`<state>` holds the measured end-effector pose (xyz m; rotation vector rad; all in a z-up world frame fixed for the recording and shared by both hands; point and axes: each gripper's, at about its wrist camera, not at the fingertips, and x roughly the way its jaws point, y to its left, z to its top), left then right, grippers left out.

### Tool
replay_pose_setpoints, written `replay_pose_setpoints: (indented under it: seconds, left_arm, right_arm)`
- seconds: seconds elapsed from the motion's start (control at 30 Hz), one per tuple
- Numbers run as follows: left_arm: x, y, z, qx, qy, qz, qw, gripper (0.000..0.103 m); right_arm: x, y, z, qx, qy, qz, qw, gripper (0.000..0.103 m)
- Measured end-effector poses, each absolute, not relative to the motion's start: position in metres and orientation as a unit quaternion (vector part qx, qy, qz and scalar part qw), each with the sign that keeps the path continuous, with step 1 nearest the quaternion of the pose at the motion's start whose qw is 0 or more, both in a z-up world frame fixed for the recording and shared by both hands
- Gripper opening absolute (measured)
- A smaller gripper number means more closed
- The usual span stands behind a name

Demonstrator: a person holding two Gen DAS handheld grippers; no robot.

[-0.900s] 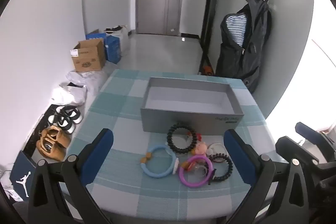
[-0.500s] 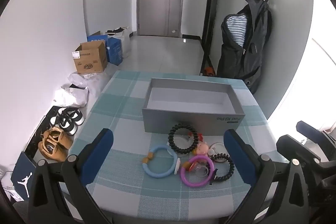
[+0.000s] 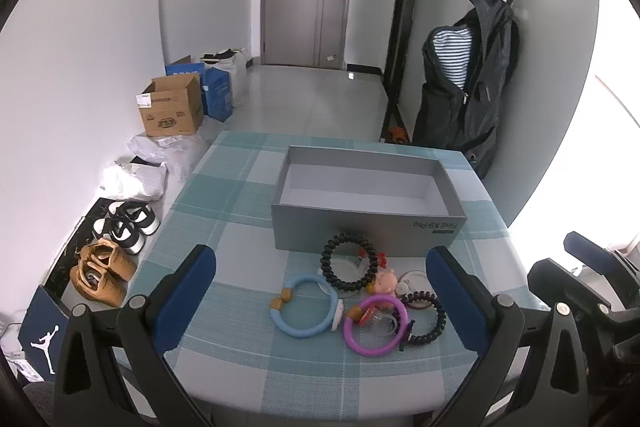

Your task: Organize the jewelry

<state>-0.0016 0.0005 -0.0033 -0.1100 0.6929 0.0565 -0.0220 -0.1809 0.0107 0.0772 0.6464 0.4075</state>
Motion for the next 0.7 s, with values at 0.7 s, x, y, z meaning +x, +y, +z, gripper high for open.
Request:
replay_pose_setpoints:
  seconds: [0.7]
  left_arm:
    - [0.0001,0.0057,-0.0037,-0.067,0.342,0.027,0.937,0.102]
  right_arm:
    - [-0.0219,-0.1788,0.0106,0.037,0.315,0.199,0.927,0.103]
